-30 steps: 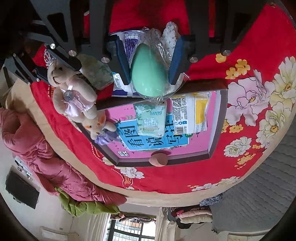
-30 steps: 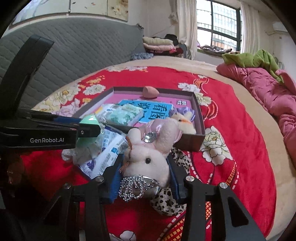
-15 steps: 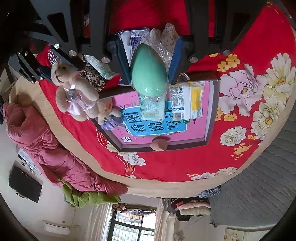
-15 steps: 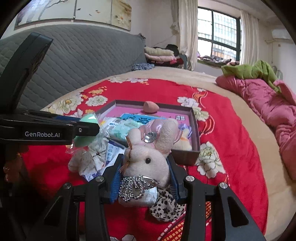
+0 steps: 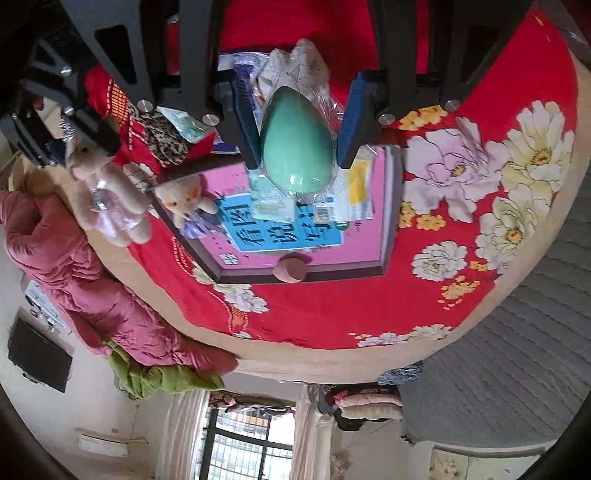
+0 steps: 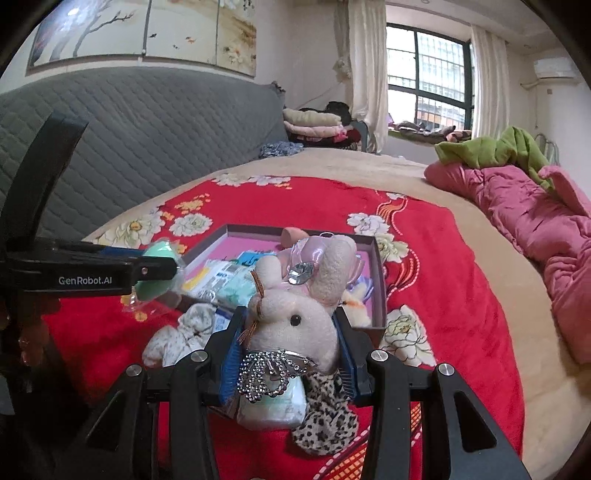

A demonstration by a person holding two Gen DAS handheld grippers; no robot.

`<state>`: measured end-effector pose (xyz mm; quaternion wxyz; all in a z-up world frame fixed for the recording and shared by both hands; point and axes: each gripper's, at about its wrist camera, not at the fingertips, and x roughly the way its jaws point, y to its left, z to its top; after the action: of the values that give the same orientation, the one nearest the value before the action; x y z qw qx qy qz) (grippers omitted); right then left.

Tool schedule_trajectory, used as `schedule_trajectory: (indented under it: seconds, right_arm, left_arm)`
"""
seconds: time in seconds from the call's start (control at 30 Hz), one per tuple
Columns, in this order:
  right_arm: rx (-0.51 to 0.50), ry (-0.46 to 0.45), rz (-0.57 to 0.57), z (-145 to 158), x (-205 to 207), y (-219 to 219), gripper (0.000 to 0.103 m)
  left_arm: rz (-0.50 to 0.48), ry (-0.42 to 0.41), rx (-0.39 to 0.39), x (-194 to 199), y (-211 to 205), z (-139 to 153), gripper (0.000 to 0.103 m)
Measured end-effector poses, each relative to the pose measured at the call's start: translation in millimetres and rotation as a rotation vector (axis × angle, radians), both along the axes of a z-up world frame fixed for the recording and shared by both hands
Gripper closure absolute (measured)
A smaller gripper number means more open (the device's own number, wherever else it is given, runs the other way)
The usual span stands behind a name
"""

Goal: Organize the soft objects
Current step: 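Lift the green sponge bag with the left tool while the right tool lifts the pink bunny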

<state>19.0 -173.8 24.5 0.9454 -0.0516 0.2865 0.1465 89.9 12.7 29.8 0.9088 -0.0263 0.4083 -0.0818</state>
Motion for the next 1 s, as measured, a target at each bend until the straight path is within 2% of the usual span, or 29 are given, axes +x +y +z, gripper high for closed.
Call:
schedule_trajectory:
  seconds: [0.57,1.0]
  right_arm:
    - [-0.04,-0.069,-0.048,28.8,22.6,-1.4,0.058]
    - [-0.055,-0.08,-0.057,34.8,44.4,12.8,0.058]
  left_arm:
    - [0.031,-0.012,-0.055,20.4,19.7,4.7,0.06]
    - [0.039,-0.008,-0.085,38.5,32.1,5.9,0.06]
